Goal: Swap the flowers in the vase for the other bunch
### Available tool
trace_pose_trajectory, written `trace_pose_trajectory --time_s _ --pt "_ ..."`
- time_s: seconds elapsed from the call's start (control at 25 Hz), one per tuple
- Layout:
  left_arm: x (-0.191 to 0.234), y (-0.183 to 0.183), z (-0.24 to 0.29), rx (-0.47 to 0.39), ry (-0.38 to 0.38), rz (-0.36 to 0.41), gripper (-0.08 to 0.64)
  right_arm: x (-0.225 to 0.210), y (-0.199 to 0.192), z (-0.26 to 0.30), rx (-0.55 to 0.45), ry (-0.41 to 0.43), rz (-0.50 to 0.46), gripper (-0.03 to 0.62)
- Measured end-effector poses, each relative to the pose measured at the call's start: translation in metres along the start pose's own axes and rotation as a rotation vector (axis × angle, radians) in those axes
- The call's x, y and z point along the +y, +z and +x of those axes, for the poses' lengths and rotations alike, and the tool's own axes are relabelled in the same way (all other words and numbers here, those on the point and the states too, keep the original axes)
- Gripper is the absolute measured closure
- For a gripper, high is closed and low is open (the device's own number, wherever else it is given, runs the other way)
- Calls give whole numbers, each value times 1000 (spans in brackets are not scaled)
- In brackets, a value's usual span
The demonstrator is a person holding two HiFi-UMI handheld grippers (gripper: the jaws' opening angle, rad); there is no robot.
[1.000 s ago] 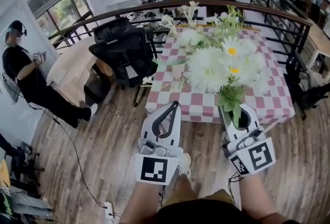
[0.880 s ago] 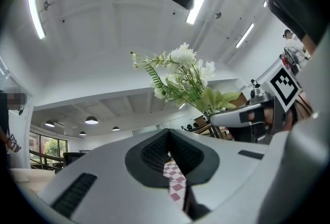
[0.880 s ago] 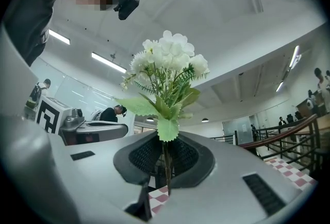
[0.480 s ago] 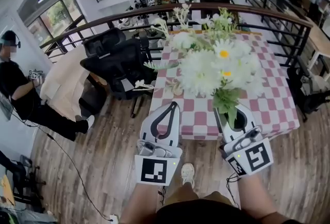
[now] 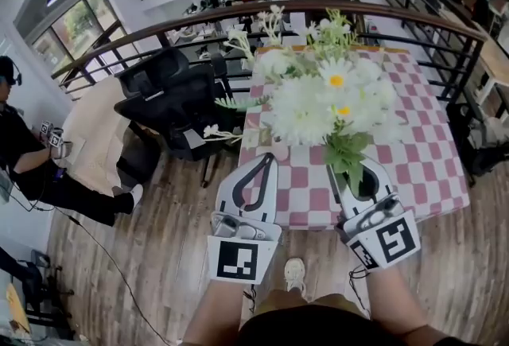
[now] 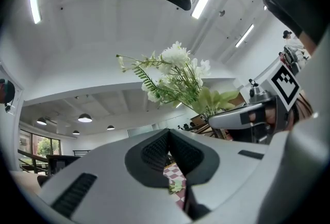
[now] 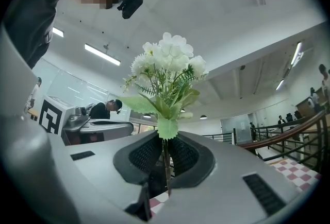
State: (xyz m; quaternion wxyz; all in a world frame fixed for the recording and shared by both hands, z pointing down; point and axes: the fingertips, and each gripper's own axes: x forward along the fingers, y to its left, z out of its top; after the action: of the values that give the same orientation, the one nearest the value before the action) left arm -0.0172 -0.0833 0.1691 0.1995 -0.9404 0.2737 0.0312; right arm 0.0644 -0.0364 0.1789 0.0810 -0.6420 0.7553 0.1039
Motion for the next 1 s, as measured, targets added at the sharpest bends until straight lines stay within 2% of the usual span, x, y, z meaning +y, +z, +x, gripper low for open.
trace_pose_trajectory --time_s 0.12,0.32,0.48,0.72,0.88,1.0 --pt "15 -7 12 -6 -3 -4 552 -3 -5 19 6 -2 -2 535" --pt "26 -14 26 3 -30 47 552 -7 -10 39 15 3 0 535" --pt "28 -14 29 -6 -21 -1 552 -10 -9 40 12 -8 1 535" --pt "38 -29 40 13 -43 47 552 -13 -24 58 28 -2 15 535" --pt "61 -45 45 18 -33 31 552 -8 -34 84 41 7 13 535" --pt "63 -50 45 25 -41 41 552 -7 -37 88 42 9 19 535"
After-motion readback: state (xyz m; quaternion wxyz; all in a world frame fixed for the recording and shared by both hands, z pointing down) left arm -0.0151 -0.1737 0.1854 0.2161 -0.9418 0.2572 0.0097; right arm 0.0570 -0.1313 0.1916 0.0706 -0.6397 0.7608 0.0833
